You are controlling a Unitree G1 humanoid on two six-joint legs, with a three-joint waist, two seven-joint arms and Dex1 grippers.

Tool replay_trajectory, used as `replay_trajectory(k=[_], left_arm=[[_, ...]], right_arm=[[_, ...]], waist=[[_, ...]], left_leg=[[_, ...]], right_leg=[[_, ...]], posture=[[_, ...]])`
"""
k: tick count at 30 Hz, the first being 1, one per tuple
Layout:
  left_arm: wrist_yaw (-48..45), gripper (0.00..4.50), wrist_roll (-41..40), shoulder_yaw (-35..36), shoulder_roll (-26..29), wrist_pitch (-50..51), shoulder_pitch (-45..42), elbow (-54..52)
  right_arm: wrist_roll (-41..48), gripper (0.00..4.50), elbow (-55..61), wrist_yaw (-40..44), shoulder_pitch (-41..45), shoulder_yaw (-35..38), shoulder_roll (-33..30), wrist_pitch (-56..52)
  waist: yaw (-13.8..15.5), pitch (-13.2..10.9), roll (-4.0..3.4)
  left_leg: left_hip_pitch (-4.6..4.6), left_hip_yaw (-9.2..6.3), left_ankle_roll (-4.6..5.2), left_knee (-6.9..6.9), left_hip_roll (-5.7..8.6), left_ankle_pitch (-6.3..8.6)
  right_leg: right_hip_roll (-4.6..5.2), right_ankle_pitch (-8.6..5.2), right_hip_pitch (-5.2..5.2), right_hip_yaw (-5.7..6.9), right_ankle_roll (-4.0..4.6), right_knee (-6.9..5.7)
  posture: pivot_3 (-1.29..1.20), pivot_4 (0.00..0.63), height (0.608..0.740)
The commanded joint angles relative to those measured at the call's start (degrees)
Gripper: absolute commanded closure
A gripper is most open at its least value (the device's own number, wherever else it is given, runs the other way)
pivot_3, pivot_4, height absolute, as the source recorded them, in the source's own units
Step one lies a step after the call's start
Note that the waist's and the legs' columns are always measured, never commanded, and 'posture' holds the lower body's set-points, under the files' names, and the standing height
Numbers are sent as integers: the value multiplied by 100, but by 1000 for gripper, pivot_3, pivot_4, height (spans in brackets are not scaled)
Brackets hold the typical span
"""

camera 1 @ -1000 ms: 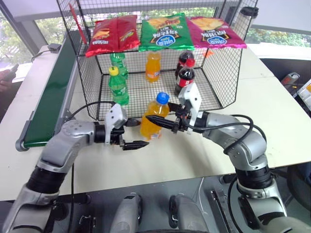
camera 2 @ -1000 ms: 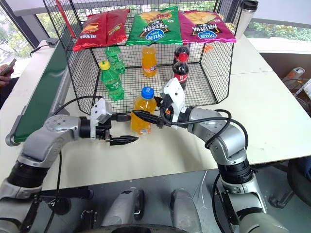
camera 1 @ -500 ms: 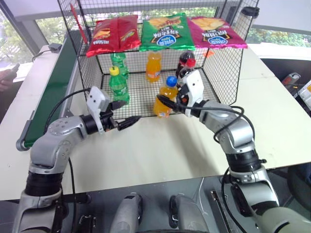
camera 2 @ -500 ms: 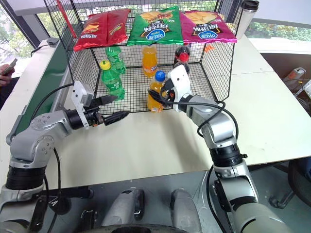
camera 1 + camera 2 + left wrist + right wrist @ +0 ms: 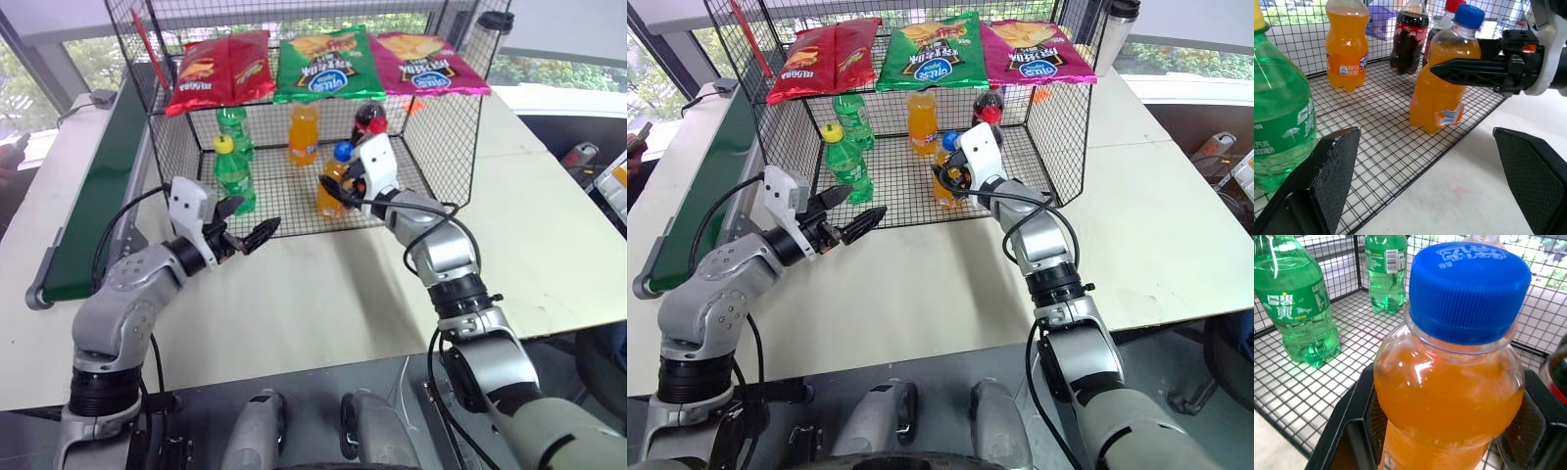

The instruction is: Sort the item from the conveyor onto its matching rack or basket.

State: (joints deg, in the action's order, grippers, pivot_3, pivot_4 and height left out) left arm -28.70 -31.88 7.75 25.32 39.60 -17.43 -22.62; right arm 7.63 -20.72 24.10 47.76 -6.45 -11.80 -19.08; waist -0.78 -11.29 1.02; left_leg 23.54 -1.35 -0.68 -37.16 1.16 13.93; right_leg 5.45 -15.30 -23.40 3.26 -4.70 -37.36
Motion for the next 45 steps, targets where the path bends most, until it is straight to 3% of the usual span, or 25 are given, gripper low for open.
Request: replay_trajectory(k=[1, 15, 19, 32, 45], left_arm=[[157, 0, 63, -135, -96, -73, 70, -295], [287, 0, 196, -238, -157, -202, 63, -232], [299, 0, 217, -237, -174, -214, 50, -223], [290, 0, 276, -258, -234, -281, 64, -152], [334, 0, 421, -291, -244, -362, 183, -127]], right_arm=[[-14, 1982, 45, 38, 448, 67, 194, 385], [-234, 1982, -720, 191, 720, 59, 356, 798], [-317, 15, -813, 212, 718, 62, 349, 860], [-303, 15, -112, 348, 551, 34, 213, 539], [-197, 15, 2474, 941, -884, 49, -823, -676]], waist=[[-1, 0, 0], [1, 0, 0], [1, 0, -1], [3, 0, -1], [19, 1, 0]], left_leg=[[0, 0, 0, 0, 0, 0], [0, 1, -2, 1, 1, -1], [0, 1, -2, 2, 1, -1], [-1, 1, -3, 1, 1, -2], [-1, 1, -3, 2, 1, -1]], right_leg=[[0, 0, 0, 0, 0, 0], [1, 0, -2, -1, 0, -2], [0, 0, -3, -1, 0, -2], [1, 0, -2, -1, 0, -3], [2, 0, -1, -1, 0, -3]], posture=[[0, 150, 739], [0, 150, 739], [0, 150, 739], [0, 150, 739], [0, 150, 739]])
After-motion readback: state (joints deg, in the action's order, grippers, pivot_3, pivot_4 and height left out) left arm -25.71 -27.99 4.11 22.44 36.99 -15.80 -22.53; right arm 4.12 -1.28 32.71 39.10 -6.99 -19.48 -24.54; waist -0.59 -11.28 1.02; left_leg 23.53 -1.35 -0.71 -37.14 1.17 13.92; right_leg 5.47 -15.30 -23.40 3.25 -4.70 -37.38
